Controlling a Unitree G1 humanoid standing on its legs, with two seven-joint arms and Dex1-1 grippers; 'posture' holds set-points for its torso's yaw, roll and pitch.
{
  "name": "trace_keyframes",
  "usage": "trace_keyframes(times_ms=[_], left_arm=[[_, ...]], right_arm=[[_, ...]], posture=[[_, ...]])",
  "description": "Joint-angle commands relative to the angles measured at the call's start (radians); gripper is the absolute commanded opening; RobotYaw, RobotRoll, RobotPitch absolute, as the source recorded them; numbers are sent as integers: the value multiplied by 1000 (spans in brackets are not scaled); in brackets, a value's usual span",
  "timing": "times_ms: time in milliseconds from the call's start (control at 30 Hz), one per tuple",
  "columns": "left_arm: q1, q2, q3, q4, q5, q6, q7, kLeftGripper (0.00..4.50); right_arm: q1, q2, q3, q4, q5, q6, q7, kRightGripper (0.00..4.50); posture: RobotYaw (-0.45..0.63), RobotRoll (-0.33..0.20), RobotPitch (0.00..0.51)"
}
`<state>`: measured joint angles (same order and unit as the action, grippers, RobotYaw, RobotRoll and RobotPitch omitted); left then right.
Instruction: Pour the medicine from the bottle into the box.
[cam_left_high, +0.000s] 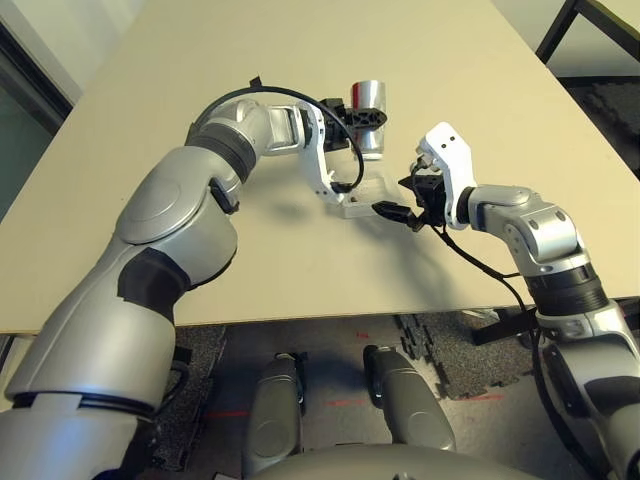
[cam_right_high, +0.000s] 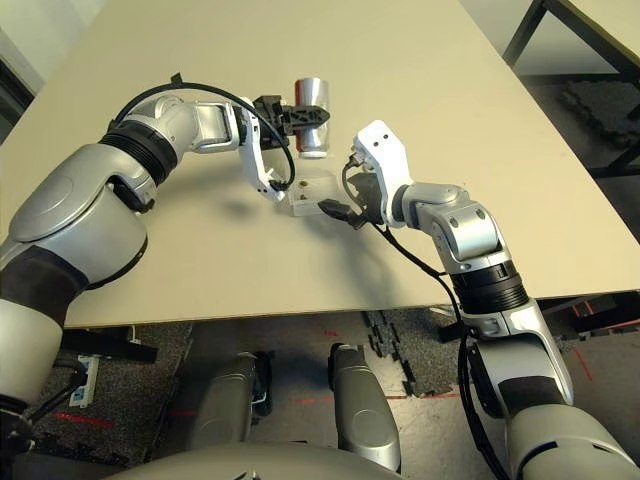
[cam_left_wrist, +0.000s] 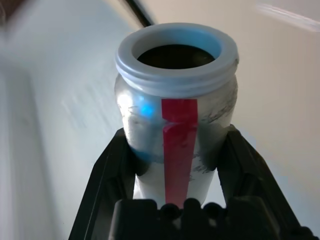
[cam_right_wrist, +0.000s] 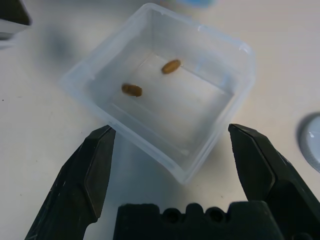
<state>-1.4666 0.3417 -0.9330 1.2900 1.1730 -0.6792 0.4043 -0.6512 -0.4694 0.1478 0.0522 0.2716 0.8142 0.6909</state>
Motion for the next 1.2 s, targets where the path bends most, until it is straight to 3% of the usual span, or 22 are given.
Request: trace_keyframes(times_ms=[33, 233, 333, 400, 767, 1200], left_arm=[[51, 12, 209, 37, -257, -32, -234, 2447], [116, -23, 571, 8, -657, 97, -573, 2447], [150, -56, 777, -7, -877, 275, -698, 2447], [173, -65, 867, -27, -969, 369, -733, 2447], [323, -93, 1051, -185, -1176, 627, -714, 2447], [462, -141, 1079, -298, -1240, 737, -666, 2447]], right_arm=[[5, -2, -6, 8, -2, -1, 4, 4500], [2, -5, -12, 10, 0, 0, 6, 4500], [2, -4, -17, 12, 3, 0, 7, 4500], [2, -4, -17, 13, 5, 0, 11, 4500], [4, -15, -25, -16, 37, 12, 57, 4500], [2, -13, -49, -17, 56, -11, 68, 4500]], posture=[[-96, 0, 161], [-87, 0, 161], [-79, 0, 163], [-72, 0, 166], [-56, 0, 164], [-60, 0, 164]])
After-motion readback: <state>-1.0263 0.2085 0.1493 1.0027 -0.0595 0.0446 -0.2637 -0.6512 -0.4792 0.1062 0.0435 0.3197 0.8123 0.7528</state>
